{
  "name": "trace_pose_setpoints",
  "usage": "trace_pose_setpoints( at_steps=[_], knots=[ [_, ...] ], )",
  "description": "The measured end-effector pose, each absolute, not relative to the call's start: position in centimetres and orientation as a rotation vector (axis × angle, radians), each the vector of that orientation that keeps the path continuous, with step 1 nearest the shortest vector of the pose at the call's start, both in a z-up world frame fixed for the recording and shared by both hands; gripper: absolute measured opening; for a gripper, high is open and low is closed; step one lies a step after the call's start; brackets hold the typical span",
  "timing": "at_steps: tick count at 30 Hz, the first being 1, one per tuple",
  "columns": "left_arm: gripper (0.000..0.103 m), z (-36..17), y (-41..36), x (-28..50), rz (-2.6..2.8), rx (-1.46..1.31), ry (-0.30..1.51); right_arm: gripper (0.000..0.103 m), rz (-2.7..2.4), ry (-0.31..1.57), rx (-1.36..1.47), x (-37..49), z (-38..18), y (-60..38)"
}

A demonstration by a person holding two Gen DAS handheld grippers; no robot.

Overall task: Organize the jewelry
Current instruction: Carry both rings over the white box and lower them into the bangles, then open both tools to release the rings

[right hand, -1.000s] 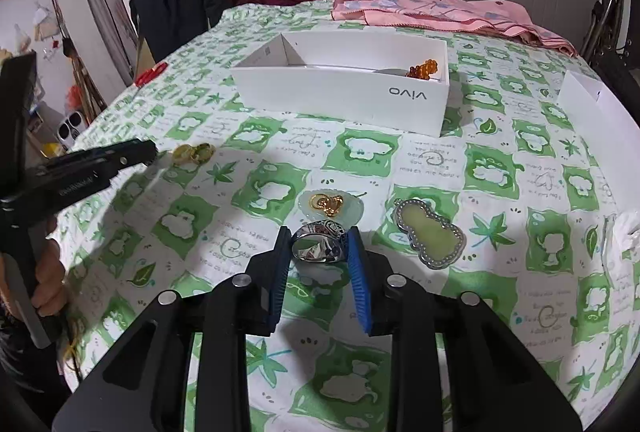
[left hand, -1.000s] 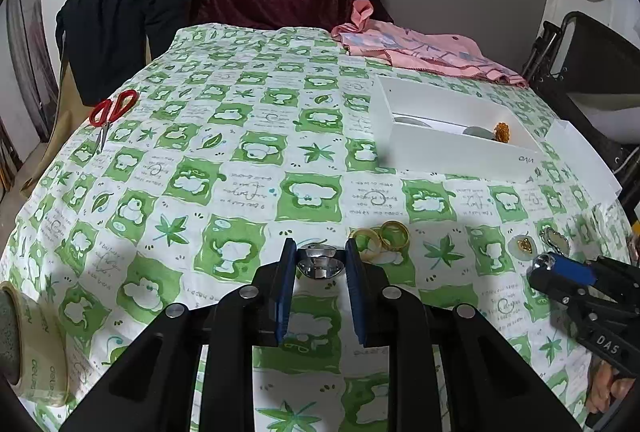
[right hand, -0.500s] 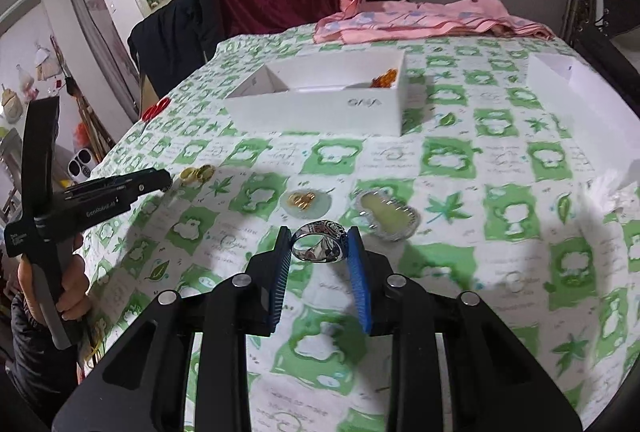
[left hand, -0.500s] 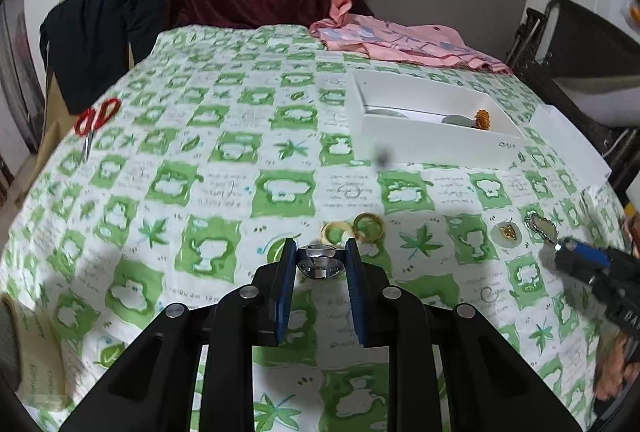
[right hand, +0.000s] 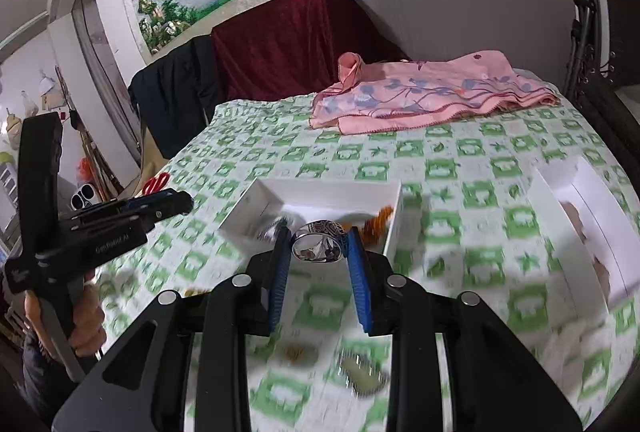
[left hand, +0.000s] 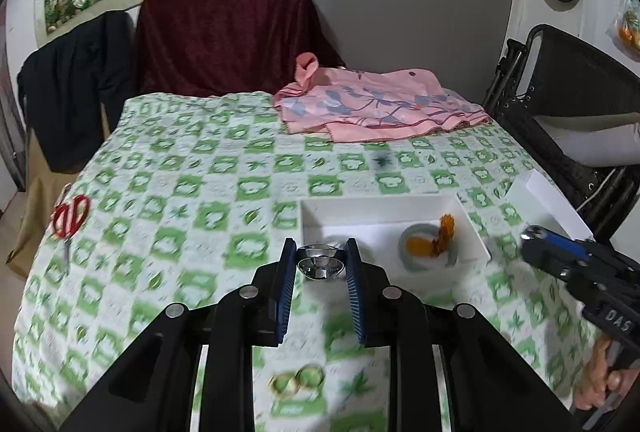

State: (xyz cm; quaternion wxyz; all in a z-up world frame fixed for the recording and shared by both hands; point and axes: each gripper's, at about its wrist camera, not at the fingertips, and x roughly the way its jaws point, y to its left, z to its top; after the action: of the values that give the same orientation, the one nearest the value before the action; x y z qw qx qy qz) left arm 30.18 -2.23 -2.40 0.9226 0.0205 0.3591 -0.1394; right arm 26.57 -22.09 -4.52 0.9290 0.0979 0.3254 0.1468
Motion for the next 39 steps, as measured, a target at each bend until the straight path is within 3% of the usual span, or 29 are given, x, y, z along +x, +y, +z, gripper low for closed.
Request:
trace_pose_setpoints(
  at_steps=[13, 17, 23, 28, 39],
  knots=[
    [0.026, -8.3, -4.9, 36.4, -0.336, 0.026, 0.883, 0.032, 0.298, 0.744, 0.203, 33.1, -9.0, -21.4],
    [0.033, -8.2, -4.0, 36.3, -0.353, -0.016, 0.870, 0.034, 0.308, 0.706, 0.257, 32.7, -8.7, -22.6],
    [0.035, -7.6, -3.8, 35.6, -0.341, -0.012, 0.839, 0.034, 0.308, 0.687, 0.306, 32.0, -8.4, -23.8],
    [0.036, -7.3, -4.0, 34.7, -0.330, 0.018, 0.815, 0.048, 0.288, 0.668, 0.317, 31.6, -8.2, -24.4],
    [0.043, -6.8, -5.2, 31.6, -0.384, 0.086, 0.765, 0.052, 0.250, 0.626, 0.323, 30.1, -7.4, -25.3]
  ],
)
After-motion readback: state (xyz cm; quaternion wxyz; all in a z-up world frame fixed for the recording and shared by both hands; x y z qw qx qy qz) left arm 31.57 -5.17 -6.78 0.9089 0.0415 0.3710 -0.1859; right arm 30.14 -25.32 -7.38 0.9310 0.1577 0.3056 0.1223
